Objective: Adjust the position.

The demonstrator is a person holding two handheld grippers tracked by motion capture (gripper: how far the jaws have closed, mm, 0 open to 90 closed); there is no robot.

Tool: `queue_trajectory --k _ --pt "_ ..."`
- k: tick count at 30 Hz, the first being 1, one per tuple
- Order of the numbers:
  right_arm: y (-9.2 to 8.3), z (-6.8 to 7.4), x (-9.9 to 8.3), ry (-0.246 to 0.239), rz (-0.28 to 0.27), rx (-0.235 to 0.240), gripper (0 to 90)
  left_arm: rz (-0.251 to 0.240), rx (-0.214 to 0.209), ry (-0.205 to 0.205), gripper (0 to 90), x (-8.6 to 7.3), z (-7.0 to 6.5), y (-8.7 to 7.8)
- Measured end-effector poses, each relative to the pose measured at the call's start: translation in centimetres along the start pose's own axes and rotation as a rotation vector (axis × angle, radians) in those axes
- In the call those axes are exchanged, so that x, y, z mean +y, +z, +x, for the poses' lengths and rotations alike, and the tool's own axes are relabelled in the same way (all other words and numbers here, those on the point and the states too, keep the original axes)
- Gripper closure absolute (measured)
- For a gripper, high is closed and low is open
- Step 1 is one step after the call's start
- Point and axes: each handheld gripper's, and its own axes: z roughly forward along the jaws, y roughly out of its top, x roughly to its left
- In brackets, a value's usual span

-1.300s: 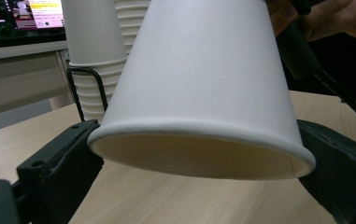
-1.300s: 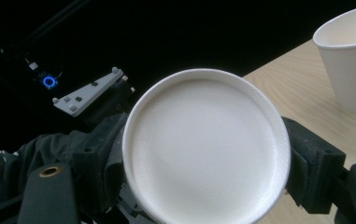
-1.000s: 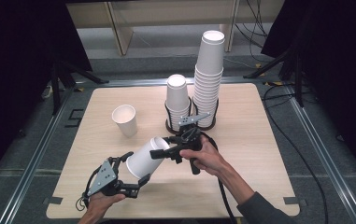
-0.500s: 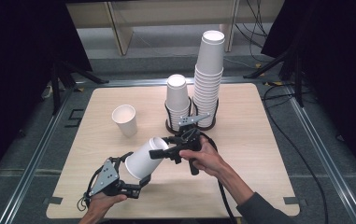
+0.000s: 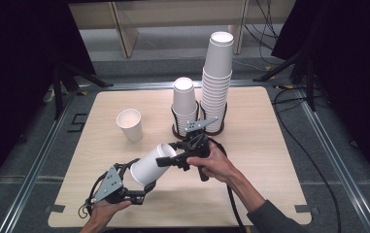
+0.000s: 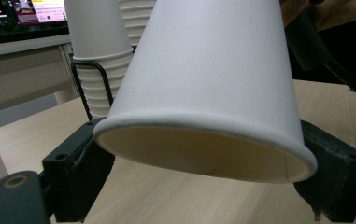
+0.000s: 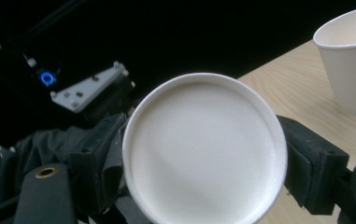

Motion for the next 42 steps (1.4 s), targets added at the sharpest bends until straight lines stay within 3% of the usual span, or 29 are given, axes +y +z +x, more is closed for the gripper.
queue_trajectory --k 2,3,5,7,10,11,13,16,18,19,22,23,24,25,26,27,30,37,39,40,42 --pt "0.0 0.3 0.1 -0.017 0.033 -0.014 22.3 0.015 -0.008 0.006 13.8 0.0 0.0 0.0" --pt "-0.2 0.4 0.2 -0.055 0.054 -0.039 21.8 -0.006 -0.015 0.007 14.0 -0.1 0.0 0.2" --pt "-0.1 0.7 0.3 -0.084 0.081 -0.057 20.2 0.040 -0.017 0.021 14.2 0.0 -0.1 0.0" --pt "-0.2 1.1 0.5 -0.124 0.107 -0.084 18.2 0.036 -0.029 0.027 14.4 -0.1 -0.2 0.2" --pt "-0.5 1.7 0.9 -0.219 0.168 -0.134 16.5 0.085 -0.037 0.047 14.8 -0.1 -0.2 0.1" --pt "-0.6 1.9 1.0 -0.235 0.185 -0.138 16.2 0.067 -0.046 0.044 15.0 -0.2 -0.3 0.3" --pt "-0.7 2.2 1.1 -0.271 0.216 -0.159 16.4 0.110 -0.053 0.061 15.2 0.0 -0.4 0.2" --pt "-0.7 2.8 1.2 -0.339 0.279 -0.182 16.4 0.130 -0.065 0.073 15.4 -0.2 -0.4 0.3" --pt "-0.7 3.2 1.2 -0.348 0.316 -0.186 16.5 0.118 -0.076 0.066 16.0 -0.3 -0.5 0.4" --pt "-0.7 3.2 1.3 -0.374 0.330 -0.202 16.5 0.141 -0.080 0.080 16.2 -0.1 -0.5 0.3" --pt "-0.4 3.4 1.2 -0.421 0.385 -0.228 16.5 0.141 -0.099 0.089 16.4 0.0 -0.7 0.4" --pt "-0.3 3.6 1.1 -0.426 0.404 -0.232 16.6 0.146 -0.104 0.091 16.5 0.0 -0.7 0.4" --pt "-0.2 3.9 0.9 -0.392 0.425 -0.236 16.8 0.145 -0.108 0.087 16.7 0.0 -0.7 0.4" --pt "-0.1 4.1 0.9 -0.405 0.440 -0.240 16.9 0.151 -0.113 0.093 16.9 0.0 -0.7 0.4" --pt "0.1 4.0 1.0 -0.469 0.453 -0.238 17.0 0.153 -0.120 0.095 16.9 0.0 -0.7 0.4" --pt "0.3 4.3 0.8 -0.454 0.478 -0.249 17.1 0.149 -0.123 0.086 16.9 -0.1 -0.9 0.5" --pt "0.9 4.5 0.7 -0.532 0.549 -0.265 16.8 0.146 -0.139 0.085 17.2 -0.1 -0.9 0.6" --pt "2.4 5.6 0.1 -0.581 0.671 -0.315 17.5 0.173 -0.152 0.093 17.8 -0.1 -1.0 0.7" --pt "2.8 5.7 0.1 -0.626 0.715 -0.347 17.4 0.178 -0.154 0.099 17.9 0.0 -0.9 0.7" --pt "3.1 5.5 0.2 -0.681 0.729 -0.327 17.4 0.173 -0.153 0.089 17.9 0.0 -1.0 0.7" --pt "3.6 5.5 0.2 -0.704 0.760 -0.320 16.4 0.164 -0.160 0.091 18.0 0.0 -0.9 0.7"
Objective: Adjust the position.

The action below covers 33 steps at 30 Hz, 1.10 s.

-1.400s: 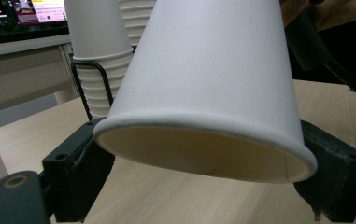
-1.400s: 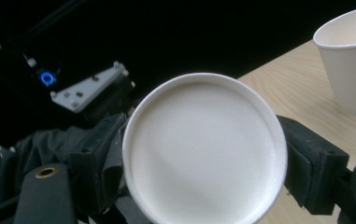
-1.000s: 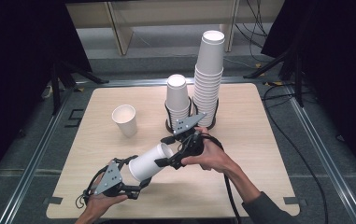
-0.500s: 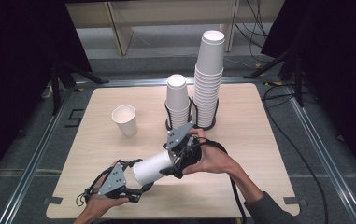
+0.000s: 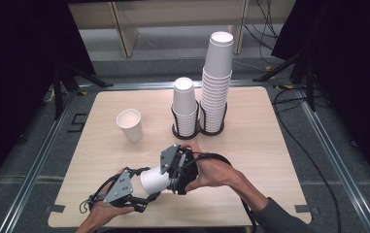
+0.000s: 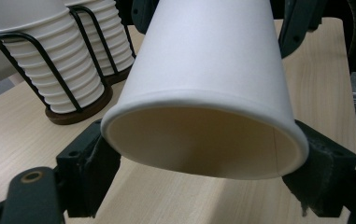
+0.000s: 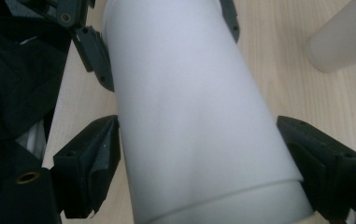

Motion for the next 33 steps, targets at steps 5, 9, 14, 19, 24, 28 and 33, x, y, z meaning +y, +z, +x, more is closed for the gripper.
queue_trajectory --k 5,9,14,19,24,28,33 --pt "0.8 0.1 0.7 -0.065 0.058 -0.004 16.2 0.002 -0.005 0.005 18.2 0.0 -0.1 0.0" --pt "0.9 0.6 0.9 -0.032 0.113 -0.010 17.1 0.015 -0.008 0.009 18.3 0.1 -0.1 -0.1" --pt "1.3 0.7 0.8 -0.057 0.127 -0.011 20.2 0.020 -0.014 0.018 18.3 0.1 -0.1 0.0" --pt "1.4 0.4 0.7 -0.102 0.121 0.004 22.0 0.022 -0.023 0.028 18.0 0.0 -0.1 0.1" --pt "1.5 0.4 0.5 -0.118 0.103 0.015 23.6 -0.028 -0.030 0.006 12.2 -0.2 0.2 0.1" --pt "1.2 0.3 -0.1 -0.071 0.025 0.018 23.6 -0.081 0.006 -0.026 6.9 -0.1 0.5 -0.5" --pt "0.7 -0.1 -1.8 0.041 -0.123 0.016 23.5 -0.152 0.007 -0.103 7.2 -0.2 1.3 -0.9"
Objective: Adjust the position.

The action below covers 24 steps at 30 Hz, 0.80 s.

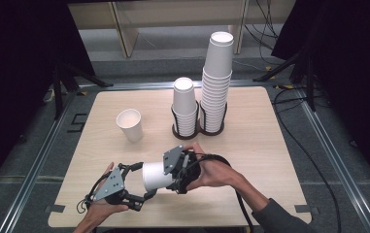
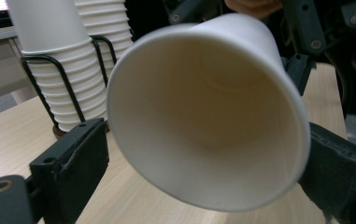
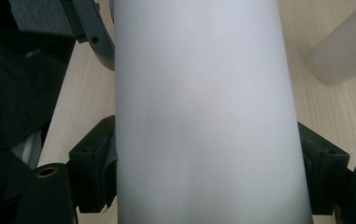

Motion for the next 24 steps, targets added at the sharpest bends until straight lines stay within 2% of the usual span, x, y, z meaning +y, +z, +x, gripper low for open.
queue_trajectory --k 2,3,4,5,6,7,9,11,12,14,16,18,24 --pt "-0.5 0.0 -0.6 0.054 -0.073 0.009 23.4 0.002 0.010 -0.037 6.9 0.0 0.2 -0.2" --pt "-0.7 -0.2 -1.0 0.059 -0.111 0.007 23.4 -0.008 0.008 -0.047 7.3 -0.1 0.4 -0.1" --pt "-0.8 -0.2 -1.3 0.088 -0.139 0.007 23.3 -0.031 0.006 -0.067 8.2 -0.1 0.3 0.0" --pt "-0.9 -0.4 -1.6 0.068 -0.163 -0.007 23.2 -0.011 0.012 -0.074 11.0 0.0 0.4 -0.2" --pt "-1.1 -0.3 -1.7 0.093 -0.177 -0.010 23.2 -0.018 0.006 -0.084 14.4 0.0 0.4 -0.2" --pt "-1.2 -0.3 -1.9 0.110 -0.193 -0.010 23.2 -0.032 0.001 -0.100 13.6 0.1 0.4 -0.2" --pt "-1.3 -0.6 -2.2 0.096 -0.231 -0.007 23.1 -0.049 -0.019 -0.125 13.8 0.0 0.4 -0.1" --pt "-1.3 -0.6 -2.2 0.098 -0.239 -0.008 23.1 -0.047 -0.024 -0.137 14.1 0.1 0.3 -0.2" --pt "-1.4 -0.3 -2.3 0.150 -0.229 0.007 23.0 -0.050 -0.030 -0.143 14.1 0.1 0.3 -0.2" --pt "-1.3 -0.3 -2.3 0.153 -0.252 0.022 23.0 -0.064 -0.038 -0.140 14.1 0.2 0.2 -0.2" --pt "-1.1 -0.3 -2.3 0.145 -0.262 0.025 23.0 -0.069 -0.037 -0.143 14.0 0.3 0.1 -0.2" --pt "-0.7 -0.4 -2.2 0.113 -0.280 0.038 23.0 -0.071 -0.035 -0.151 11.8 0.3 0.1 -0.1" --pt "0.2 -0.1 -2.0 0.110 -0.295 0.068 22.9 -0.075 -0.038 -0.146 5.6 0.3 -0.1 0.1"
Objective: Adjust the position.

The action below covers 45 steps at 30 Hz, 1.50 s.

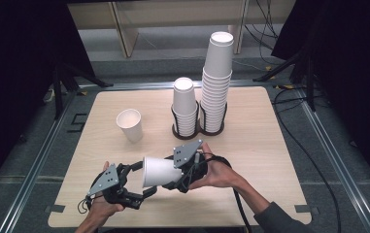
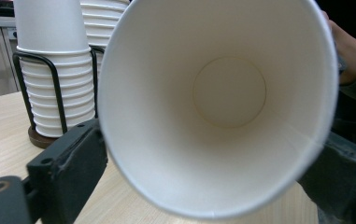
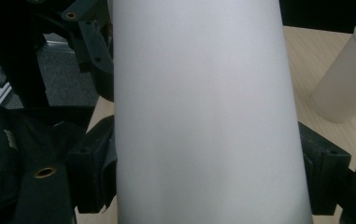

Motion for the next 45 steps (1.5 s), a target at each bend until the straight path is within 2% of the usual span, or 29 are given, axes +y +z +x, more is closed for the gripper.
queue_trajectory --k 3,5,8,10,15,19,21,23,25,27,29,30,33,37,42,43,45 --pt "0.3 0.0 -0.1 0.007 -0.016 0.015 23.0 -0.002 0.006 0.007 3.1 0.0 0.0 0.0" --pt "0.5 0.0 -0.1 0.009 -0.027 0.022 22.9 -0.019 0.005 -0.005 2.1 0.1 -0.1 0.1" --pt "0.7 0.0 -0.3 0.007 -0.047 0.029 22.8 -0.030 -0.001 -0.013 2.2 0.2 -0.1 0.0" --pt "0.9 0.1 -0.4 0.024 -0.060 0.041 22.8 -0.049 -0.002 -0.030 2.2 0.2 -0.2 0.0" --pt "1.4 0.1 -0.6 0.043 -0.092 0.063 22.7 -0.073 -0.001 -0.033 1.8 0.4 -0.2 -0.2" --pt "1.5 -0.1 -0.8 0.051 -0.119 0.067 22.7 -0.098 -0.001 -0.060 3.2 0.5 -0.2 -0.3" --pt "1.5 -0.2 -0.9 0.047 -0.135 0.065 22.7 -0.102 0.002 -0.060 3.5 0.6 -0.2 -0.3" --pt "1.6 -0.1 -0.9 0.068 -0.144 0.077 22.6 -0.100 0.003 -0.057 3.9 0.7 -0.2 -0.4" --pt "1.7 -0.3 -1.1 0.050 -0.141 0.068 22.7 -0.098 0.002 -0.050 5.3 0.7 -0.1 -0.4" --pt "1.7 -0.3 -1.2 0.072 -0.141 0.082 22.7 -0.093 0.001 -0.040 6.7 0.8 -0.1 -0.4" --pt "1.8 -0.4 -1.3 0.048 -0.135 0.070 22.6 -0.088 -0.002 -0.030 7.8 0.8 -0.2 -0.4" --pt "1.9 -0.3 -1.4 0.061 -0.129 0.078 22.5 -0.090 -0.005 -0.030 8.8 0.8 -0.2 -0.4" --pt "2.1 -0.4 -1.7 0.062 -0.120 0.082 22.3 -0.086 -0.011 -0.014 11.3 0.9 -0.1 -0.5" --pt "2.4 -0.5 -1.9 0.064 -0.104 0.080 21.7 -0.078 -0.016 -0.013 13.7 0.9 -0.1 -0.5" --pt "2.5 -0.6 -2.0 0.082 -0.095 0.070 19.3 -0.053 0.005 0.001 14.8 1.0 -0.2 -0.4" --pt "2.6 -0.7 -2.1 0.070 -0.096 0.056 18.2 -0.049 0.012 0.005 14.8 1.0 -0.2 -0.4" --pt "2.5 -0.8 -2.2 0.091 -0.080 0.045 16.3 -0.038 0.024 0.003 14.8 1.1 -0.1 -0.4"
